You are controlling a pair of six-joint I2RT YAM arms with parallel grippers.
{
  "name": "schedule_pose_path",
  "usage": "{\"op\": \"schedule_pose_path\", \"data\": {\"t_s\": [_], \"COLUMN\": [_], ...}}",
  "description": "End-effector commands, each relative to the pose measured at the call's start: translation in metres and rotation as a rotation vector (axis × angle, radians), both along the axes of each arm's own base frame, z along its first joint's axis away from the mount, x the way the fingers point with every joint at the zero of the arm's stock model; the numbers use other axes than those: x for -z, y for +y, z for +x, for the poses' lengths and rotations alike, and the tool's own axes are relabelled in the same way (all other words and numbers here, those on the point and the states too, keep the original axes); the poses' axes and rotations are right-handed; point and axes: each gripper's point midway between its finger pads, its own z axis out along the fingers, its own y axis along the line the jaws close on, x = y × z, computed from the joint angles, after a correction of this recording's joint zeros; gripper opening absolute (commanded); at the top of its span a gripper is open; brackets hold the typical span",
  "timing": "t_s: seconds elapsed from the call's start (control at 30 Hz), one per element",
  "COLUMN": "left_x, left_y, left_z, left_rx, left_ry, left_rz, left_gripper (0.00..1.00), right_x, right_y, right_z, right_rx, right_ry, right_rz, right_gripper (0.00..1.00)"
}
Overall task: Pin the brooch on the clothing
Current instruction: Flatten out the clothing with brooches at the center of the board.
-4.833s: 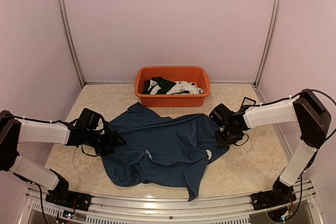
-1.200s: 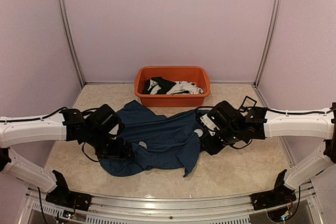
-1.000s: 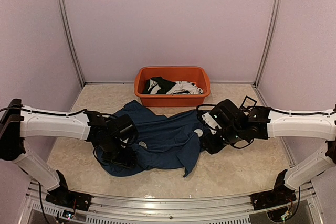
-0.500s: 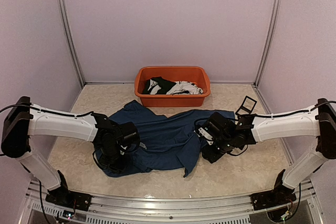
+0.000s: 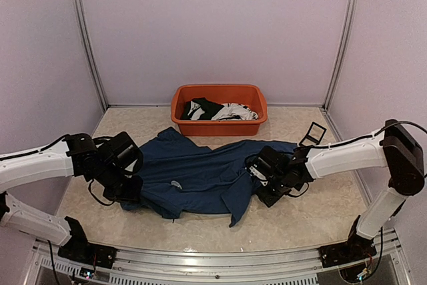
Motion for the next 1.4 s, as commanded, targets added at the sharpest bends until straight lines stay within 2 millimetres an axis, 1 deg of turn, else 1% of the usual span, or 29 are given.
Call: {"op": "schedule_pose_path", "data": {"t_s": [0.0, 0.07, 0.27, 0.4, 0.43, 0.47, 0.5, 0.53, 0.57, 0.6, 0.7, 0.77, 0.93, 1.03, 1.1, 1.17, 1.27, 1.37], "left_x": [-0.013, -0.017, -0.015, -0.016, -0.017, -0.018, -0.018, -0.019, -0.020, -0.022, -0.029, -0.033, -0.043, -0.047, -0.050, -0.051, -0.050, -0.050], "left_y": [0.008, 0.009, 0.008, 0.008, 0.008, 0.009, 0.010, 0.011, 0.012, 0.012, 0.015, 0.020, 0.038, 0.045, 0.045, 0.045, 0.043, 0.042], "left_z": [0.000, 0.000, -0.001, -0.001, -0.001, -0.001, -0.001, 0.000, 0.001, 0.002, 0.006, 0.009, 0.016, 0.018, 0.019, 0.019, 0.018, 0.017], "left_rx": [-0.073, -0.077, -0.083, -0.083, -0.084, -0.084, -0.090, -0.095, -0.105, -0.115, -0.155, -0.187, -0.260, -0.292, -0.292, -0.285, -0.276, -0.272], "left_ry": [-0.034, -0.044, -0.041, -0.046, -0.048, -0.050, -0.054, -0.060, -0.065, -0.075, -0.108, -0.128, -0.177, -0.203, -0.215, -0.214, -0.203, -0.201], "left_rz": [-0.074, -0.078, -0.089, -0.095, -0.097, -0.099, -0.099, -0.099, -0.102, -0.115, -0.164, -0.186, -0.201, -0.213, -0.227, -0.231, -0.232, -0.237], "left_gripper": [0.00, 0.00, 0.00, 0.00, 0.00, 0.00, 0.00, 0.00, 0.00, 0.00, 0.00, 0.00, 0.00, 0.00, 0.00, 0.00, 0.00, 0.00], "right_x": [0.000, 0.001, 0.008, 0.019, 0.023, 0.027, 0.029, 0.031, 0.033, 0.034, 0.032, 0.026, 0.001, -0.014, -0.026, -0.033, -0.036, -0.038], "right_y": [0.010, 0.016, 0.031, 0.029, 0.028, 0.026, 0.025, 0.022, 0.021, 0.018, 0.003, -0.015, -0.052, -0.072, -0.074, -0.078, -0.089, -0.102], "right_z": [0.021, 0.025, 0.031, 0.033, 0.032, 0.031, 0.030, 0.029, 0.027, 0.023, 0.015, 0.015, 0.018, 0.023, 0.030, 0.036, 0.047, 0.053], "right_rx": [-0.004, -0.012, -0.027, -0.005, 0.002, 0.010, 0.015, 0.025, 0.029, 0.035, 0.056, 0.080, 0.102, 0.106, 0.100, 0.102, 0.126, 0.129], "right_ry": [-0.025, -0.021, 0.022, 0.071, 0.092, 0.111, 0.128, 0.143, 0.166, 0.183, 0.197, 0.172, 0.129, 0.103, 0.083, 0.071, 0.066, 0.056], "right_rz": [0.004, 0.011, 0.081, 0.111, 0.120, 0.130, 0.143, 0.149, 0.161, 0.161, 0.117, 0.041, -0.117, -0.195, -0.196, -0.223, -0.287, -0.382], "right_gripper": [0.54, 0.54, 0.55, 0.53, 0.50, 0.43, 0.33, 0.18, 0.06, 0.00, 0.00, 0.00, 0.00, 0.00, 0.00, 0.00, 0.00, 0.00]}}
